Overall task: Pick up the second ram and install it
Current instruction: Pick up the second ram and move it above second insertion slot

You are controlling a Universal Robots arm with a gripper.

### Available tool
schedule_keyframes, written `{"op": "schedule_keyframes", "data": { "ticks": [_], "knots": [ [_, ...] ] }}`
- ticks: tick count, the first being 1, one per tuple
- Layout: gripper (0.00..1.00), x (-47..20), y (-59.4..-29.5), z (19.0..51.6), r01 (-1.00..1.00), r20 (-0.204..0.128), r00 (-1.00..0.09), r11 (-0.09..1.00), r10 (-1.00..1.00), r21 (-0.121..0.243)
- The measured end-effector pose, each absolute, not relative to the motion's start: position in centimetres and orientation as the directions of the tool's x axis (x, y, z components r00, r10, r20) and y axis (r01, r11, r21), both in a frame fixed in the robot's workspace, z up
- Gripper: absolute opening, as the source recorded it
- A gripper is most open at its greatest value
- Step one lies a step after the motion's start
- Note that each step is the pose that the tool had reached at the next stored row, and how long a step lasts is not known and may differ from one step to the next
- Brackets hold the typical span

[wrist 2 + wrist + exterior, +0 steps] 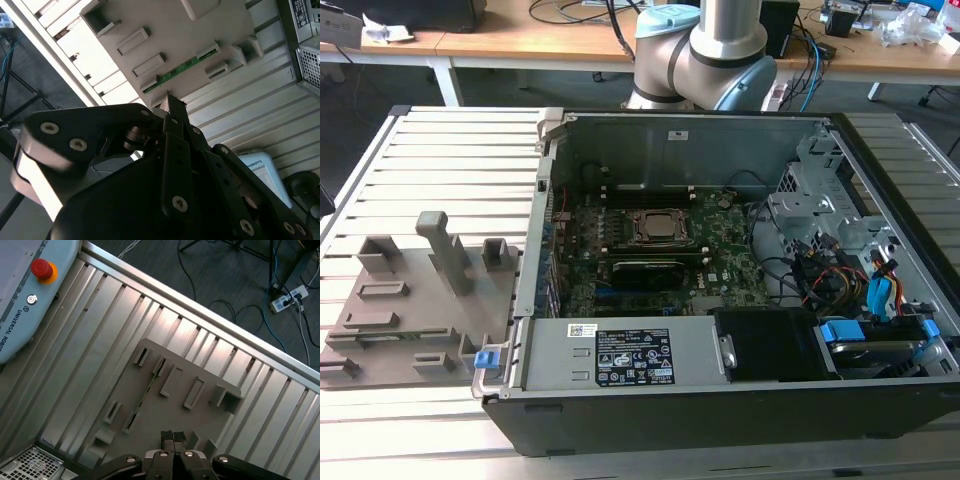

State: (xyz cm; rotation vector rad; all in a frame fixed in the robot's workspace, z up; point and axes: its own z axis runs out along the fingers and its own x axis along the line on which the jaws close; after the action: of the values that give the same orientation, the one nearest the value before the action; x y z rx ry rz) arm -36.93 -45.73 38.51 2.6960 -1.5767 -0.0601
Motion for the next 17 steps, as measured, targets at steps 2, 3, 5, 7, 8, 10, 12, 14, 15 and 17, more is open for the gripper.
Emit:
{"op": "schedule_keyframes", "data": {
  "ticks": [2,3,5,7,8,10,12,14,15,17],
  "knots": [
    [0.11,-36.93,-45.73,38.51,-0.871,-0.024,0.489,-0.489,-0.872,0.035],
    [0.11,-36.93,-45.73,38.51,-0.871,-0.024,0.489,-0.489,-0.872,0.035],
    [0.11,-36.93,-45.73,38.51,-0.872,-0.024,0.488,-0.489,-0.872,0.035],
    [0.11,-36.93,-45.73,38.51,-0.872,-0.024,0.487,-0.488,-0.873,0.035],
    [0.11,-36.93,-45.73,38.51,-0.884,-0.024,0.466,-0.467,-0.884,0.035],
    [0.11,-36.93,-45.73,38.51,-0.903,-0.024,0.427,-0.428,-0.904,0.035],
    [0.11,-36.93,-45.73,38.51,-0.921,-0.024,0.388,-0.388,-0.921,0.035],
    [0.11,-36.93,-45.73,38.51,-0.929,-0.024,0.367,-0.368,-0.930,0.035],
    [0.11,-36.93,-45.73,38.51,-0.931,-0.024,0.364,-0.364,-0.931,0.035],
    [0.11,-36.93,-45.73,38.51,-0.933,-0.024,0.356,-0.357,-0.934,0.035]
  ]
}}
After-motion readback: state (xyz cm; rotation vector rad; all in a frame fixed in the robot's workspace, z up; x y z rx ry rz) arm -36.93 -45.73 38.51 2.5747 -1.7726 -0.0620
